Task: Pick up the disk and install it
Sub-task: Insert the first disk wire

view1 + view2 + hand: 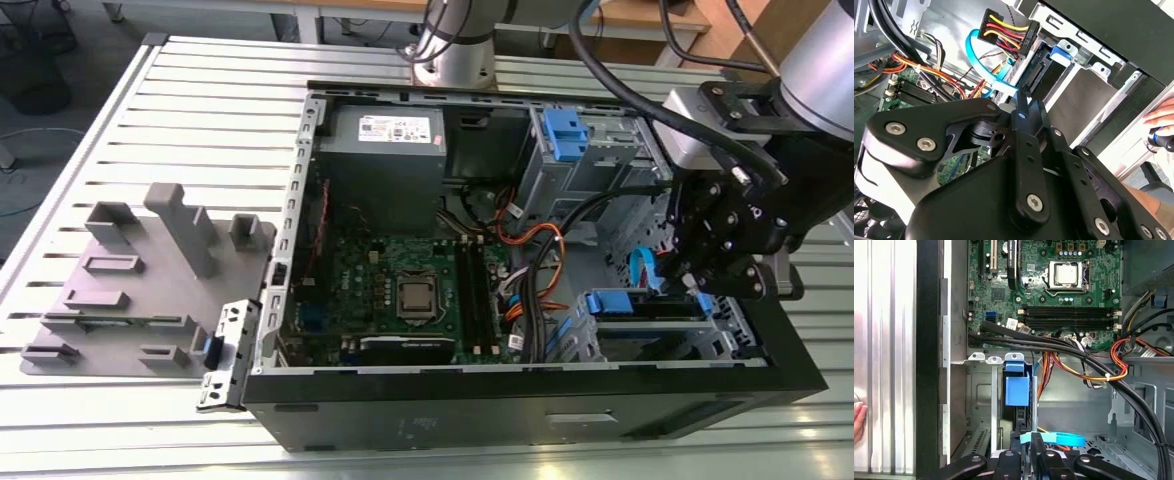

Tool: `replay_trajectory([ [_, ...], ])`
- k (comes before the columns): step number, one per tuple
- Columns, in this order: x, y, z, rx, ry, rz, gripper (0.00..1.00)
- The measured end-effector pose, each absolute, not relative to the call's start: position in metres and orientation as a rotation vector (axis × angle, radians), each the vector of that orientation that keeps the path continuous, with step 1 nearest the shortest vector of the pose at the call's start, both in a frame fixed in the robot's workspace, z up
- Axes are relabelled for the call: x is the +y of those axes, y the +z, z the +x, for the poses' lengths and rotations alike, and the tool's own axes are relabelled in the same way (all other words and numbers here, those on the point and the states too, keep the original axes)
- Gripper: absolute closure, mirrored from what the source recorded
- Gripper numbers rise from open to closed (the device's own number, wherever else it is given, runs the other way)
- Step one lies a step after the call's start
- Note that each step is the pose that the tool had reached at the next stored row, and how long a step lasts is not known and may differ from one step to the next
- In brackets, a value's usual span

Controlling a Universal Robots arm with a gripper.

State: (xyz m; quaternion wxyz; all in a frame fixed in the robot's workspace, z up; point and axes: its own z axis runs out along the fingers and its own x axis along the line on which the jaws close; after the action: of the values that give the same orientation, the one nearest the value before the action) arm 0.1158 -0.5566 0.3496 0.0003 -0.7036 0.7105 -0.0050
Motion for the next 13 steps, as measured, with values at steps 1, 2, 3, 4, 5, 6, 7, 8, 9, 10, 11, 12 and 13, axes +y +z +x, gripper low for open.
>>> replay_trajectory([
  [1, -0.5566, 0.3494, 0.1169, 2.232, -0.016, -2.21, 0.77],
  [2, -0.5566, 0.3494, 0.118, 2.232, -0.016, -2.21, 0.77],
  [3, -0.5566, 0.3493, 0.1191, 2.232, -0.016, -2.21, 0.77],
  [4, -0.5566, 0.3492, 0.1202, 2.232, -0.016, -2.21, 0.77],
  [5, -0.5566, 0.3491, 0.1213, 2.232, -0.015, -2.21, 0.77],
  [6, -0.5566, 0.349, 0.1226, 2.232, -0.016, -2.21, 0.77],
  [7, -0.5566, 0.349, 0.1237, 2.232, -0.016, -2.21, 0.77],
  [8, -0.5566, 0.3489, 0.1249, 2.232, -0.015, -2.209, 0.77],
  [9, -0.5566, 0.3488, 0.1259, 2.232, -0.015, -2.209, 0.77],
  [10, -0.5565, 0.3488, 0.1264, 2.232, -0.016, -2.21, 0.77],
  [11, -0.5565, 0.3488, 0.1264, 2.232, -0.016, -2.209, 0.77],
  [12, -0.5566, 0.3488, 0.1264, 2.232, -0.016, -2.209, 0.77],
  [13, -0.5566, 0.3489, 0.1264, 2.232, -0.016, -2.209, 0.77],
])
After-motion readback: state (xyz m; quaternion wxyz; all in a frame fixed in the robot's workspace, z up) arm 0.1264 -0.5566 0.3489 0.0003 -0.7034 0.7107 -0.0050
